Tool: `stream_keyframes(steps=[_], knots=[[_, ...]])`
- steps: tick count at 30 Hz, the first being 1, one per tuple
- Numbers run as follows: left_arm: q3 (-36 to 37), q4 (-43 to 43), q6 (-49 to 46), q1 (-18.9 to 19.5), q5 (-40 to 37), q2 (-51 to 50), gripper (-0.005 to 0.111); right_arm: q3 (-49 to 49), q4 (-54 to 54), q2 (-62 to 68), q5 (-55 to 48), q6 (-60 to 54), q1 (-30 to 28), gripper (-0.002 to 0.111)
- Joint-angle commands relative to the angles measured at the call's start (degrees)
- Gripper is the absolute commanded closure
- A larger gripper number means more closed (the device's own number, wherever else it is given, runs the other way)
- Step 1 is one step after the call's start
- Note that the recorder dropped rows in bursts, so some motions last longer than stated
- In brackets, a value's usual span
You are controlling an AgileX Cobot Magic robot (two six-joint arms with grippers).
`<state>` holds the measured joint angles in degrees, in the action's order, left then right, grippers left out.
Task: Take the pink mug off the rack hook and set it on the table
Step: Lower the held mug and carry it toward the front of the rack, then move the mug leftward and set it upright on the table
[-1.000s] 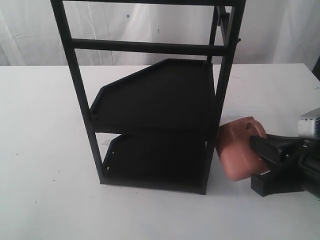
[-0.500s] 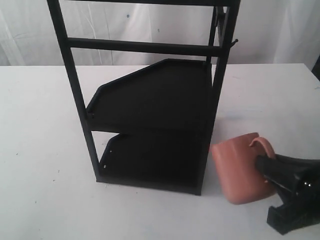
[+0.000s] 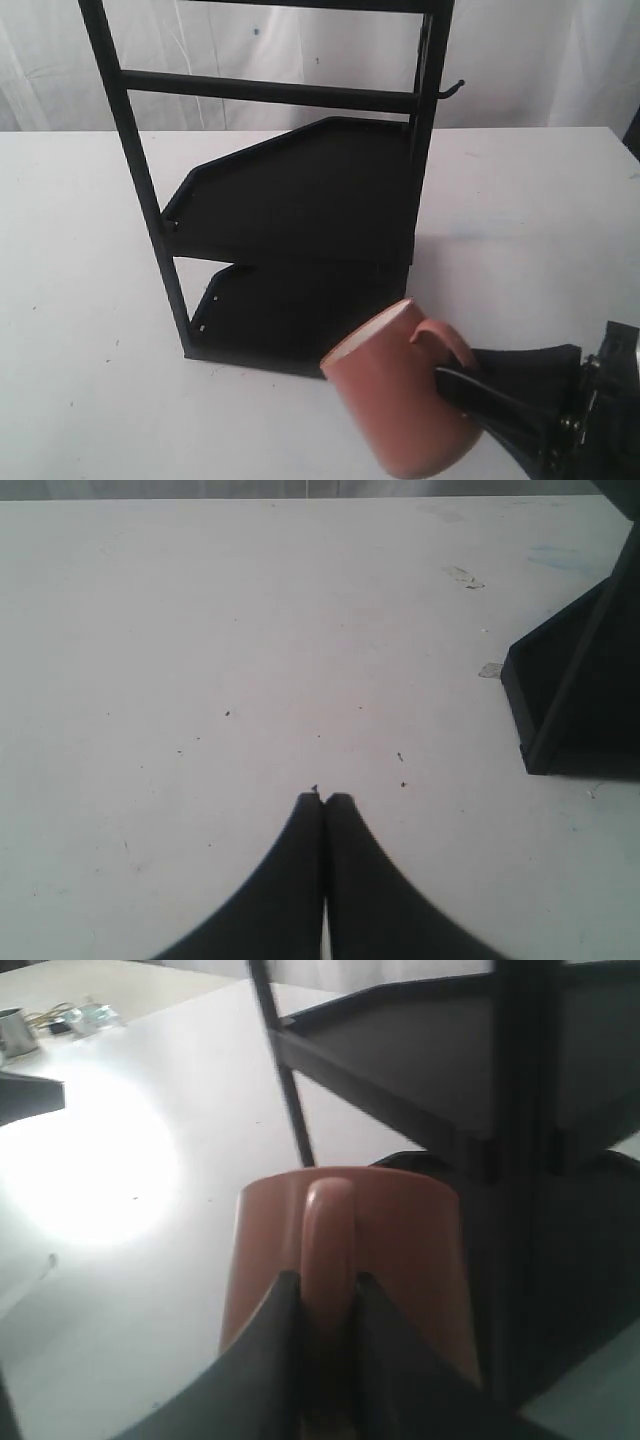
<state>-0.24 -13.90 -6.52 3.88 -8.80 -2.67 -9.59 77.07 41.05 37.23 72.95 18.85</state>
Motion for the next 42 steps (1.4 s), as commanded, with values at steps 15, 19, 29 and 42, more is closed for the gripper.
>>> stream_keyframes(steps=[15, 19, 29, 42], knots=[[0.2, -0.2, 0.1, 0.0, 0.2, -0.3, 0.107, -8.1, -1.6, 22.7, 21.6, -26.2, 0.1, 0.108], [0.2, -0.2, 0.1, 0.0, 0.2, -0.3, 0.107, -10.3, -1.8, 26.7, 21.3, -30.6, 0.1, 0.108], [0.2, -0.2, 0.1, 0.0, 0.2, -0.3, 0.107, -10.6, -7.7, 33.2, 16.8, -32.4, 0.1, 0.108], [0.2, -0.2, 0.1, 0.0, 0.2, -0.3, 0.107, -10.3, -17.9, 46.3, 26.8, -57.6, 14.9, 0.108]])
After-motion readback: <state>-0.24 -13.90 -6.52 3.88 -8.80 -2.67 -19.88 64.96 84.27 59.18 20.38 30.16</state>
